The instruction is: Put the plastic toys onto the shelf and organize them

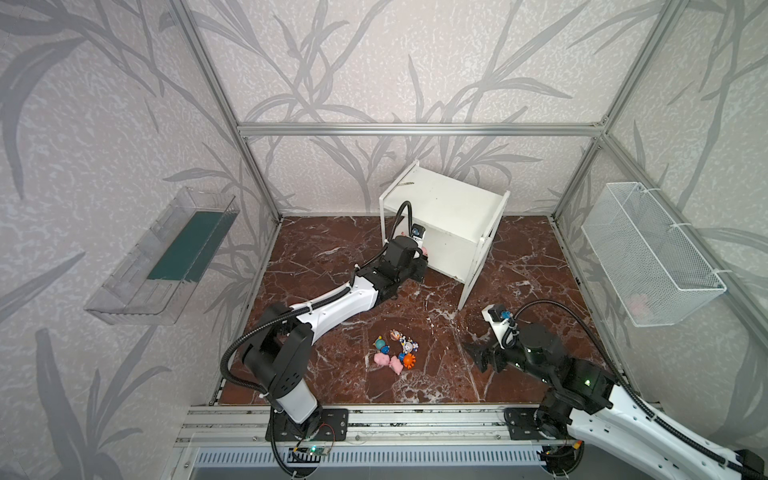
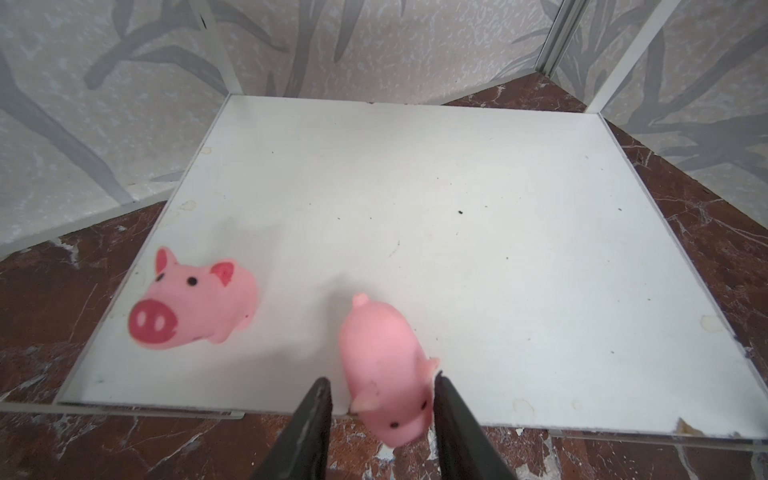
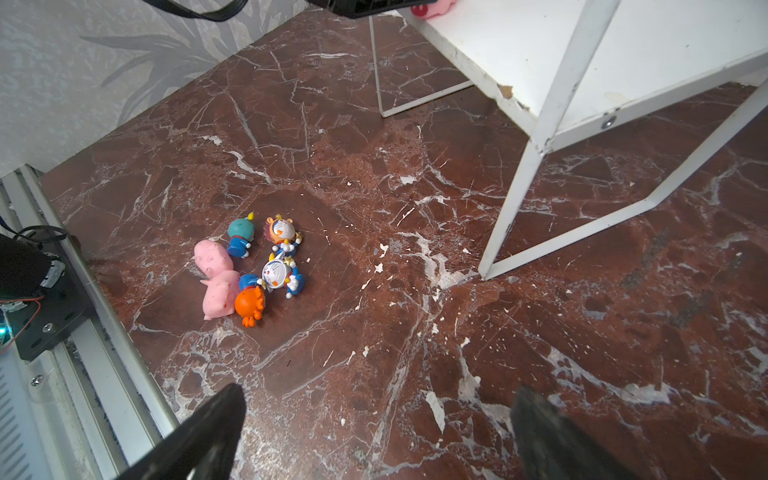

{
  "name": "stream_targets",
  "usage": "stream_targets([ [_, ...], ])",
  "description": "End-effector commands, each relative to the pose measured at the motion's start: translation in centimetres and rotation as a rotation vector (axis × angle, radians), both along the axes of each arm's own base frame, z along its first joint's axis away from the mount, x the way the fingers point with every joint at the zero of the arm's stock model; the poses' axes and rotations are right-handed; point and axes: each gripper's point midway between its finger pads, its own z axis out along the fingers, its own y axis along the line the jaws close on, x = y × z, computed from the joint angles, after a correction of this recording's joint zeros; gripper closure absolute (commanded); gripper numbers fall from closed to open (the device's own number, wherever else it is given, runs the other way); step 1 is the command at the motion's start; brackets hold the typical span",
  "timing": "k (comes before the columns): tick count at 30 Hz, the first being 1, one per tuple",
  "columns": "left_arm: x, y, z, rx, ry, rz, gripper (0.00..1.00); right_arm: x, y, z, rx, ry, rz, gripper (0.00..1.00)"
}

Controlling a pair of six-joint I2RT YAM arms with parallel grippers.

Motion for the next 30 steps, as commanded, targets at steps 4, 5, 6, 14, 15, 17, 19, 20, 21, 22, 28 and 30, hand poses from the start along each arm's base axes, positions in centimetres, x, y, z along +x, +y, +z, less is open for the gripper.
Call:
stream_targets([
  [4, -0.8, 1.1, 3.3, -0.04, -0.057, 0.013, 0.49, 0.4, 1.0, 0.7, 0.029, -0.009, 0.023, 0.01],
  [5, -1.4, 1.5, 3.7, -0.043, -0.062, 0.009, 0.45, 0.5, 1.3, 1.0, 0.034, -0.014, 0.029, 0.01],
  [6, -1.9, 1.8, 4.1, -0.046, -0.065, 0.006, 0.4, 0.6, 1.5, 1.1, 0.038, -0.017, 0.031, 0.01],
  [14, -7.2, 6.3, 5.9, -0.048, -0.045, 0.032, 0.16, 2.4, 5.0, 3.1, 0.071, -0.07, 0.072, 0.17],
  [15, -7.8, 7.1, 5.9, -0.047, -0.04, 0.044, 0.13, 2.7, 5.7, 3.2, 0.065, -0.08, 0.077, 0.21],
  [17, -9.0, 8.3, 5.7, -0.042, -0.027, 0.063, 0.07, 3.3, 7.1, 3.5, 0.05, -0.123, 0.073, 0.26],
  [19, -10.1, 9.6, 5.7, -0.03, -0.014, 0.08, 0.03, 4.1, 8.5, 3.5, 0.035, -0.158, 0.056, 0.3],
  [20, -10.7, 10.4, 5.7, -0.024, -0.007, 0.094, 0.01, 4.8, 9.2, 3.6, 0.039, -0.167, 0.039, 0.33],
  [21, -11.2, 11.1, 5.6, -0.015, 0.001, 0.104, 0.01, 5.4, 9.7, 3.8, 0.043, -0.174, 0.023, 0.35],
  [22, -11.8, 12.0, 5.5, -0.005, 0.008, 0.122, 0.01, 6.2, 10.1, 4.0, 0.041, -0.18, -0.008, 0.37],
  [28, -15.2, 15.3, 5.7, 0.035, 0.06, 0.16, 0.01, 10.5, 12.0, 5.6, 0.034, -0.257, -0.157, 0.44],
  [30, -16.4, 15.9, 5.5, 0.048, 0.071, 0.143, 0.01, 11.9, 12.8, 6.0, 0.036, -0.282, -0.204, 0.47],
])
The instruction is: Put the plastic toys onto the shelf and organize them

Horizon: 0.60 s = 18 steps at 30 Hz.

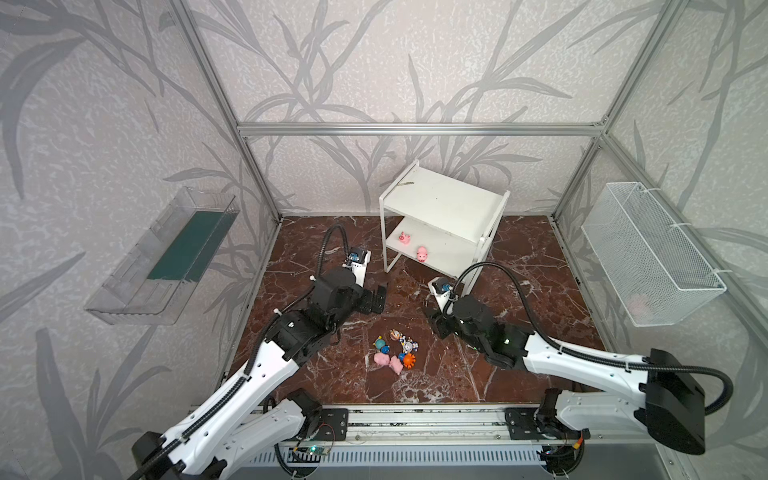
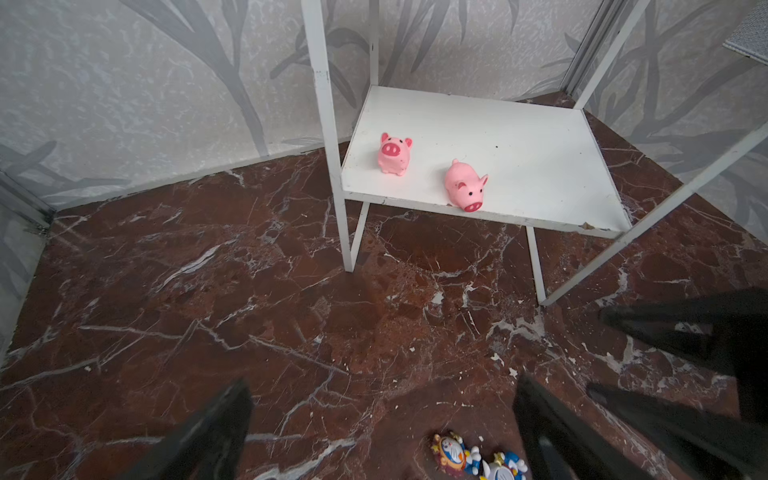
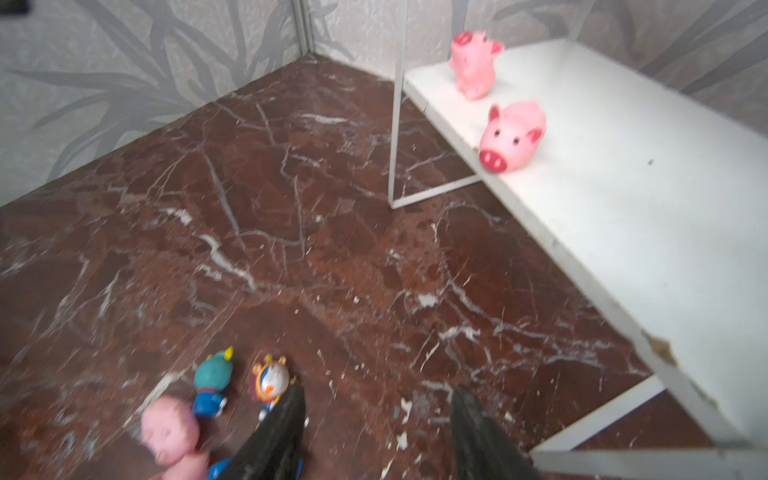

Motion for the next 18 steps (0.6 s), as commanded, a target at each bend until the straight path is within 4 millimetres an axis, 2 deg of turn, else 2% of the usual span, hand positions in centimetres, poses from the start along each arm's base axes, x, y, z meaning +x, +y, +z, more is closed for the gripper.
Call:
stream_targets([
  [1, -2.6, 1.9, -1.5, 0.056, 0.08, -0.001, 0.01, 3.2, 0.8, 3.5, 0.07, -0.118, -0.136, 0.49],
  [5, -4.1, 2.3, -1.5, 0.052, 0.065, -0.046, 0.01, 5.1, 2.5, 3.7, 0.073, -0.137, -0.181, 0.53],
  [9, -4.4, 2.9, -1.7, 0.055, 0.046, -0.036, 0.01, 6.2, 3.3, 3.6, 0.083, -0.149, -0.21, 0.53],
  [13, -4.5, 2.5, -1.8, 0.042, 0.048, -0.056, 0.01, 6.4, 3.6, 3.4, 0.077, -0.144, -0.211, 0.53],
  [18, -4.2, 2.3, -2.2, 0.046, 0.063, -0.061, 0.01, 5.5, 4.2, 3.7, 0.078, -0.142, -0.168, 0.52],
])
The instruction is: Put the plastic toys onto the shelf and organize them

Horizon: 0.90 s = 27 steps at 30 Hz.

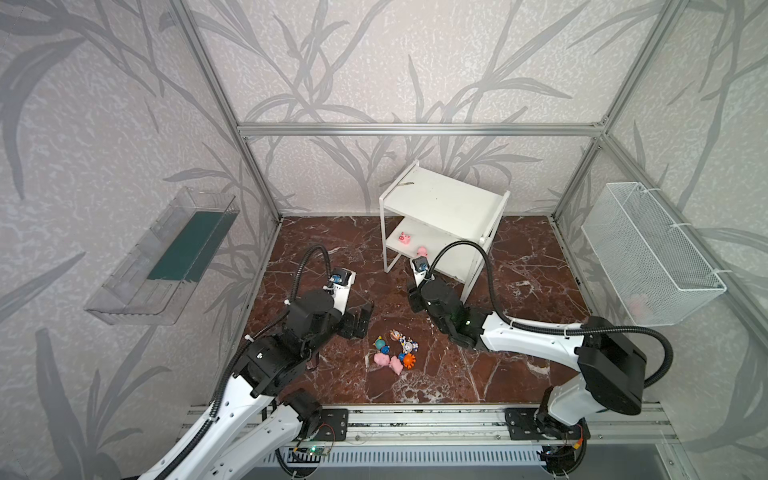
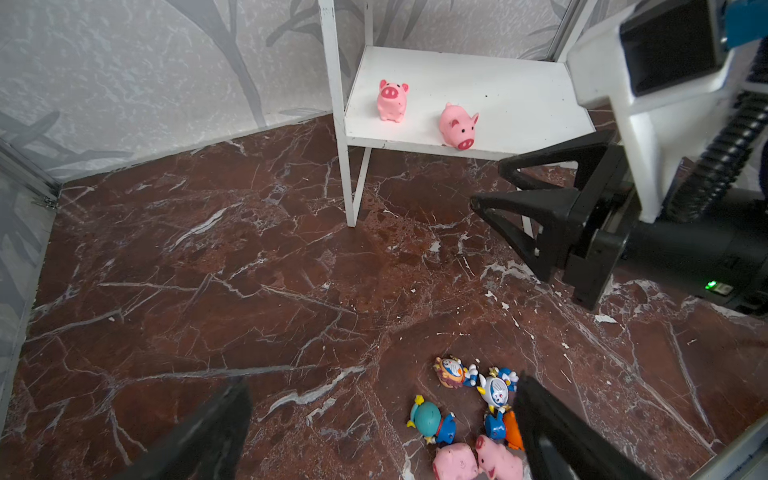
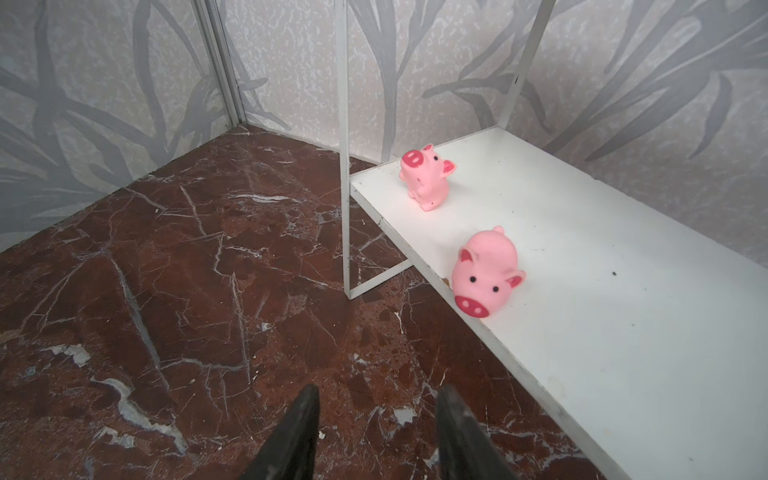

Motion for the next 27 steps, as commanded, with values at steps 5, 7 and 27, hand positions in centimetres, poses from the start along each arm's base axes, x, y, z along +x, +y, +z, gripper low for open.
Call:
stream_targets([
  [5, 0.4, -0.6, -1.0, -0.002, 0.046, -0.015, 0.01, -1.0, 0.4, 2.2, 0.019, -0.038, 0.032, 0.51],
  [7, 1.0, -1.1, -1.0, -0.021, 0.055, -0.003, 0.01, -2.7, 0.8, 1.9, -0.003, -0.03, 0.073, 0.48],
  [27, 10.2, -11.8, -4.2, -0.156, -0.079, -0.203, 0.06, -12.4, -13.0, -1.1, -0.184, 0.025, 0.121, 0.1],
])
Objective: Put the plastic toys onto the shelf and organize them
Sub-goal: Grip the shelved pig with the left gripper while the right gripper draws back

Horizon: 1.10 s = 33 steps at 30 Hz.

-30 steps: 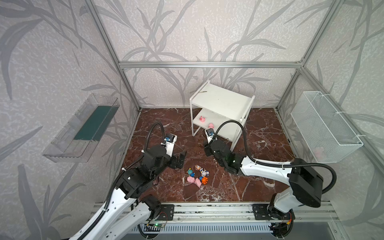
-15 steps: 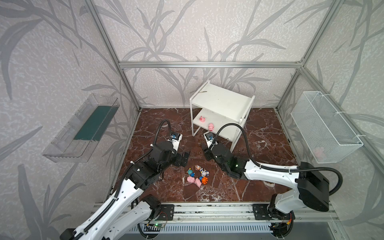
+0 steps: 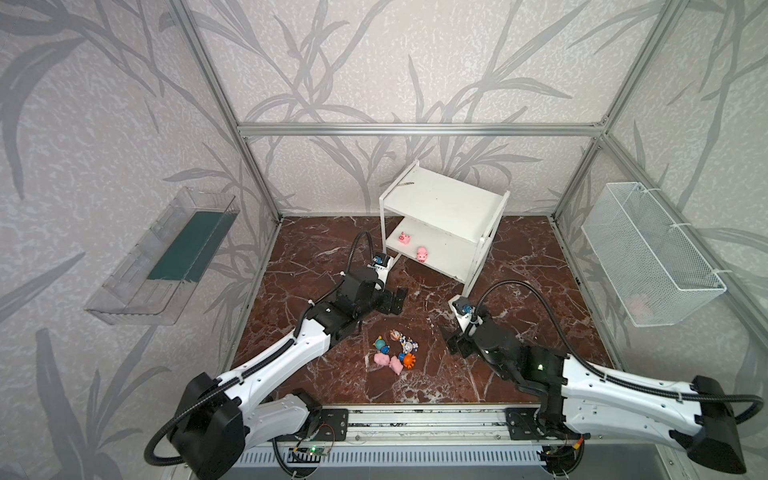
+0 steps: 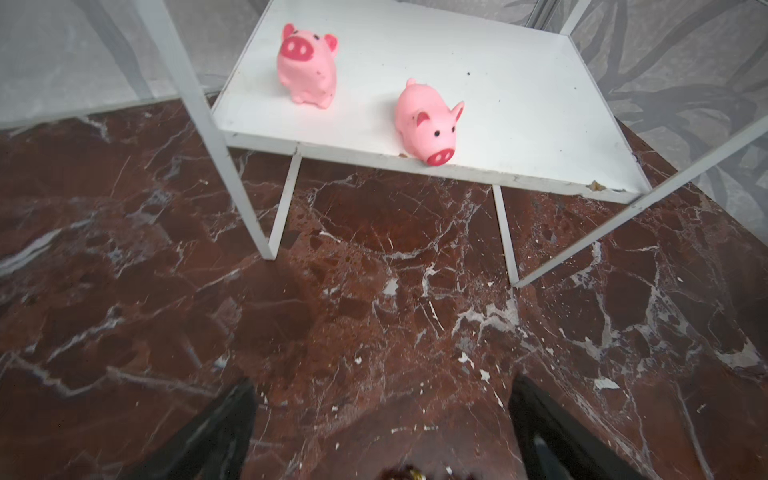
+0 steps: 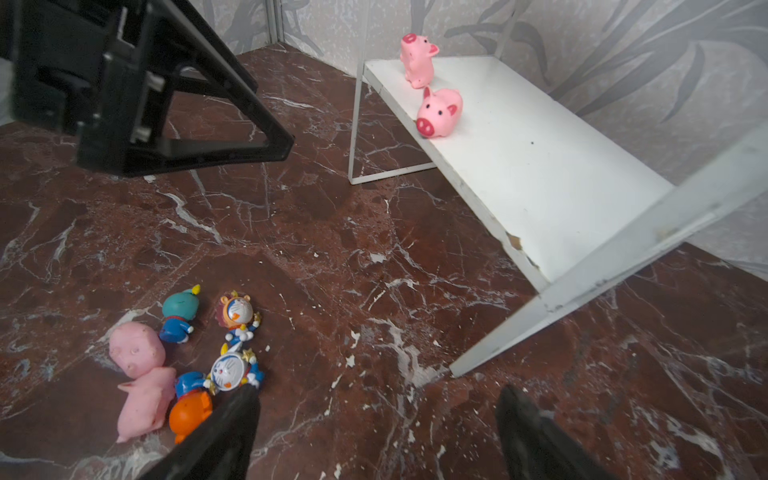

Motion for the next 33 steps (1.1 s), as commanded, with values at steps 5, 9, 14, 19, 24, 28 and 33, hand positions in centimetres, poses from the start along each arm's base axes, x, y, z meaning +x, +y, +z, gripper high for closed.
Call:
stream_targets([
  [5, 2.8, -4.7, 3.2, -0.08, -0.159, -0.132, 0.11, -1.5, -4.4, 0.2, -0.039, -0.046, -0.014, 0.08],
  [9, 4.2, -6.2, 3.5, -0.097, -0.157, -0.139, 0.16, -2.2, -5.3, 0.3, -0.029, -0.042, -0.005, 0.07],
  [14, 5.8, -6.8, 4.1, -0.119, -0.2, -0.108, 0.21, -2.7, -6.2, 0.3, -0.015, -0.038, 0.004, 0.07],
  [19, 6.9, -7.7, 3.9, -0.116, -0.202, -0.104, 0.24, -3.0, -6.5, 0.4, 0.009, -0.038, 0.008, 0.07],
  [24, 7.9, -7.8, 3.7, -0.101, -0.21, -0.074, 0.28, -3.0, -6.5, 0.5, 0.011, -0.037, 0.009, 0.07],
  [28, 8.5, -7.7, 3.2, -0.083, -0.208, -0.053, 0.31, -3.1, -6.5, 0.4, 0.013, -0.038, 0.01, 0.07],
  [33, 8.9, -7.5, 2.8, -0.057, -0.214, -0.027, 0.33, -3.1, -6.6, 0.5, 0.017, -0.039, 0.009, 0.07],
])
